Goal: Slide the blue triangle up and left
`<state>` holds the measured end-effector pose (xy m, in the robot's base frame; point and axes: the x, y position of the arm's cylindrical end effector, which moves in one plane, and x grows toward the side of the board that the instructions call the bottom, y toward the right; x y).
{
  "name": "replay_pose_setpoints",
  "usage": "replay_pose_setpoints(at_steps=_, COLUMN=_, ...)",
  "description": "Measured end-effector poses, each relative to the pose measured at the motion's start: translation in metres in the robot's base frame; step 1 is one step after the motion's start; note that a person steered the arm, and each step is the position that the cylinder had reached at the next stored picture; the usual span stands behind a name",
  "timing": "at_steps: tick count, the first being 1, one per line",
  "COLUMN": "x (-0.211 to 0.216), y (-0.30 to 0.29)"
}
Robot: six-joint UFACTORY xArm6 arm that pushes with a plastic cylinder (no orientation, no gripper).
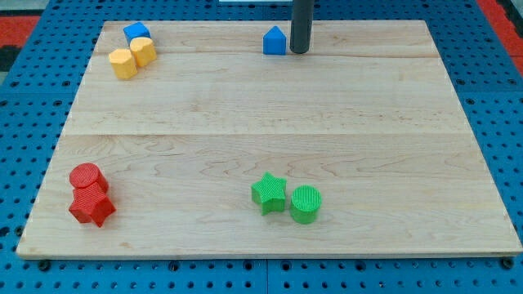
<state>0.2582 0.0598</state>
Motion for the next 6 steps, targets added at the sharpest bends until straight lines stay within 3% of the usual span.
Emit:
replay_pose_setpoints(at_steps=1, x=-0.022, y=-0.036)
replay_pose_setpoints(at_steps=3, x=-0.023, y=-0.159)
replay_pose_setpoints(at_steps=4, x=-0.014, y=-0.194)
replay_pose_setpoints(at_steps=5, x=-0.004, y=-0.161)
replay_pose_setpoints(at_steps=6, x=0.026, y=-0.083)
